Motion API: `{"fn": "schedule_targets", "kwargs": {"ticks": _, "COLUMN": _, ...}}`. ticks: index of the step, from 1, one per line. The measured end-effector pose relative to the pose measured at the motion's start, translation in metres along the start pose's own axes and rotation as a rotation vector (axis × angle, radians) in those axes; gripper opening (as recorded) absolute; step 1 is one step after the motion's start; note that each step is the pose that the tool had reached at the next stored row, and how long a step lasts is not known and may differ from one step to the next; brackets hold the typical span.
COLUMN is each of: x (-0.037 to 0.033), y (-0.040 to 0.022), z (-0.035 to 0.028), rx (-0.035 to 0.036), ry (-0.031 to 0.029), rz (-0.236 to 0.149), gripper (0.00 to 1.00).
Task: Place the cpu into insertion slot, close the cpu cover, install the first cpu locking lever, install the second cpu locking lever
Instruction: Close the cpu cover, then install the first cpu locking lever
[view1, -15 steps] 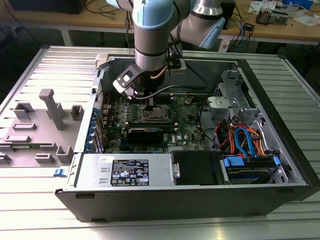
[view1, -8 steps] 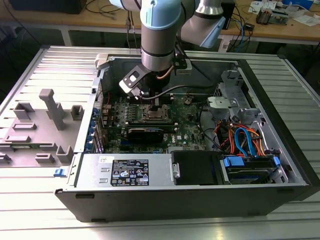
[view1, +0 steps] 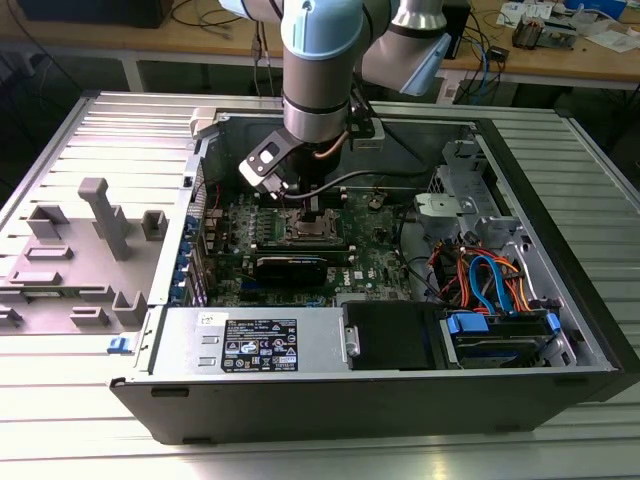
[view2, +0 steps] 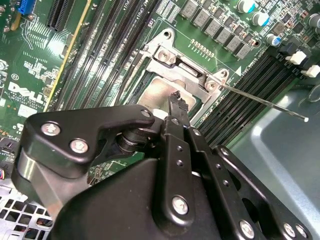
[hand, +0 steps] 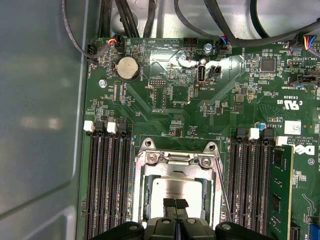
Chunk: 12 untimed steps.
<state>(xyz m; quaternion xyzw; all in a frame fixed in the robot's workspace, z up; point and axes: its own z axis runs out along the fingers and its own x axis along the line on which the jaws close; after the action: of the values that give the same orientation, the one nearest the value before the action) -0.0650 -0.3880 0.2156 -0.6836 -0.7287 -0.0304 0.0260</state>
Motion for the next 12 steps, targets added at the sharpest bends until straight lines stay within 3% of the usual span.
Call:
{"fn": "schedule_targets", "kwargs": {"ticks": 4, "x": 0.0, "y": 0.0001, "z": 0.0, "rx": 0.0, "ry": 0.0, "rz": 0.0, "gripper": 0.11}}
{"fn": "schedule_targets", "kwargs": {"ticks": 8, "x": -0.0005, "y": 0.0077, "z": 0.0, "rx": 0.0, "ry": 0.0, "rz": 0.0, "gripper": 0.11}}
{"fn": "schedule_targets", "kwargs": {"ticks": 12, "x": -0.0006, "y": 0.0092, "z": 0.0, "rx": -0.0001, "ry": 0.0, "rz": 0.0, "gripper": 0.11}}
